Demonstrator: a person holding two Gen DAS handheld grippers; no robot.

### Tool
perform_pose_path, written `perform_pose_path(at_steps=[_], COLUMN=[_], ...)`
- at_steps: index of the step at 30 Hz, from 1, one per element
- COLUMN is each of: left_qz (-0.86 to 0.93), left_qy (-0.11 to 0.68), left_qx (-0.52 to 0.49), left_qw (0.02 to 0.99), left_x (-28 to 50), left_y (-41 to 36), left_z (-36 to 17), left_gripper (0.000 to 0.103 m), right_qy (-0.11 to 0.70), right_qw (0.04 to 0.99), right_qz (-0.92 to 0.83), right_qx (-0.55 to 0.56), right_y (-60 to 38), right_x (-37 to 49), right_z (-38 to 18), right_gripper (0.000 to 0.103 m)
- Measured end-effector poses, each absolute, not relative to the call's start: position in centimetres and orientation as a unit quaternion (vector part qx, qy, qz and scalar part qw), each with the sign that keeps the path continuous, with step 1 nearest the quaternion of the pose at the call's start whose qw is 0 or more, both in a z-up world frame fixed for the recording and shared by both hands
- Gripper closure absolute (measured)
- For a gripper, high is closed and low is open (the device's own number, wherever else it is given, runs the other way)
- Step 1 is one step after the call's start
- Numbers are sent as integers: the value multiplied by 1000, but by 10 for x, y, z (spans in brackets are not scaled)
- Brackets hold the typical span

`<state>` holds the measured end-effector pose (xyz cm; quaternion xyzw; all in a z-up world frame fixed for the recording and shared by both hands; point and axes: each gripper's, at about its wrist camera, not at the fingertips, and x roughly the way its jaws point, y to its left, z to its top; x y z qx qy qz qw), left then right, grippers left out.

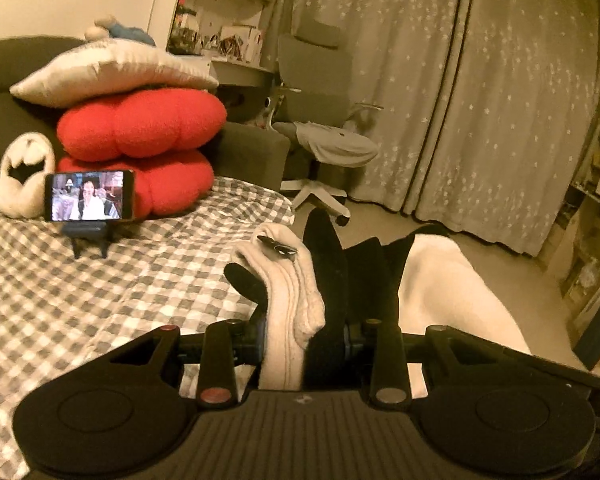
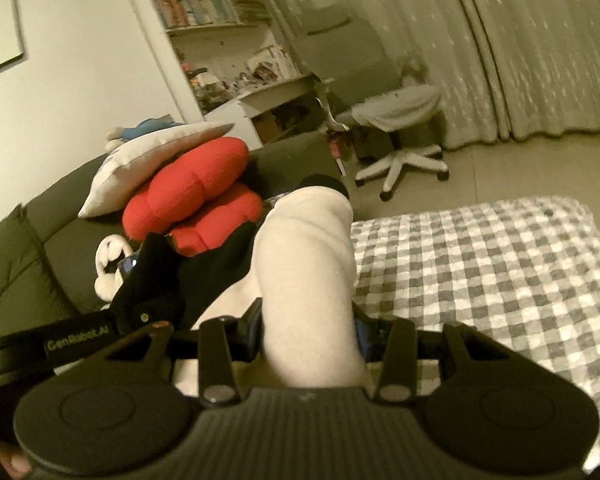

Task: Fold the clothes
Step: 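Carry the folded sweatshirt with both grippers toward the grey towel by the sofa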

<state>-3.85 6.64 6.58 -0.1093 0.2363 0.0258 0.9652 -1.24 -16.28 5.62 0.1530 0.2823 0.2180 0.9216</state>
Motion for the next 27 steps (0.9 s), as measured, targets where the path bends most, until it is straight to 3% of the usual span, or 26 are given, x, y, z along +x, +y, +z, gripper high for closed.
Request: perform_pose_path(at_steps=[12,27], left_qz=[22,155], left_qy=[212,136], left_qx=[-145,-245], left_qw=[966,947], left_x=[-82,-134], left_y=[108,259], left_z=[50,86], left_gripper=[72,72], right_qy=[275,264], right_qw=[923,884], right_qz=[242,385], right_qx=[122,32], right_y=[-130,58], right_x=[-50,-32], right_z=[63,141], right_gripper=[63,63])
